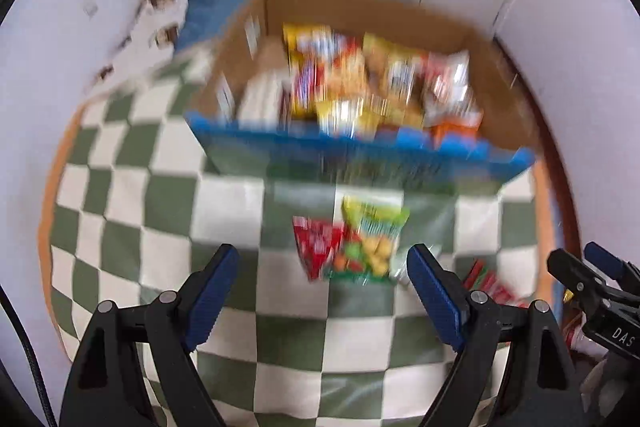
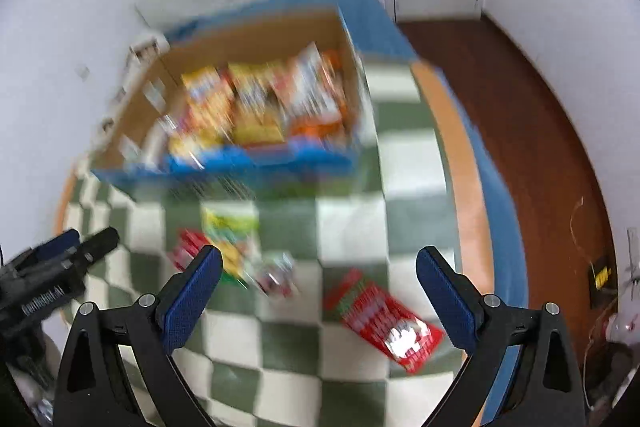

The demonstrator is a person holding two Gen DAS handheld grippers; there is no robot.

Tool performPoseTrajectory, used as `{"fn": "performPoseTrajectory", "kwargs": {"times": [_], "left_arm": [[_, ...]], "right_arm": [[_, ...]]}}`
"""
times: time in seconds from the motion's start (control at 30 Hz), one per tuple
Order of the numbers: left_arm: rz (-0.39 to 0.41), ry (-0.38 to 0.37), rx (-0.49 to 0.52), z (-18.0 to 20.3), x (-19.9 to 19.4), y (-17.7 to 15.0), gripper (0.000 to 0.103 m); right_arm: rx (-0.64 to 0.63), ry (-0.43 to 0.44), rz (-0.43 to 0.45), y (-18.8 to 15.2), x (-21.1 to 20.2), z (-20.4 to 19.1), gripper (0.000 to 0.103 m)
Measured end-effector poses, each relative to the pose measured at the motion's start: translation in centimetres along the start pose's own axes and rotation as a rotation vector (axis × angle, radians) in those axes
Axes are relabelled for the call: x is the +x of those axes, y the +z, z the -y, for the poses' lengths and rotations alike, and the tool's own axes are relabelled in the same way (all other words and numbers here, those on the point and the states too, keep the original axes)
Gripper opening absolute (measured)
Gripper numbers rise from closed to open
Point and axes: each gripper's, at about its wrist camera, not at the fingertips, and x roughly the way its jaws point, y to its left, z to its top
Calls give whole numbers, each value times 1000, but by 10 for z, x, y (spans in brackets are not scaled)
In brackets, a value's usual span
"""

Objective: Organize snacks
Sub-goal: 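Move both tools down toward the remaining snacks on the blanket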

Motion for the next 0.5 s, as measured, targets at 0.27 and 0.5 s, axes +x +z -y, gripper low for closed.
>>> {"fn": "performPoseTrajectory", "kwargs": {"times": [0.27, 0.5], "left_arm": [[-135, 99, 80, 6, 83, -21, 86], [-159, 123, 135, 18, 100, -27, 86]], "right_arm": [[-83, -31, -272, -52, 99, 43, 86], [-185, -112, -369, -76, 145, 47, 88]]}}
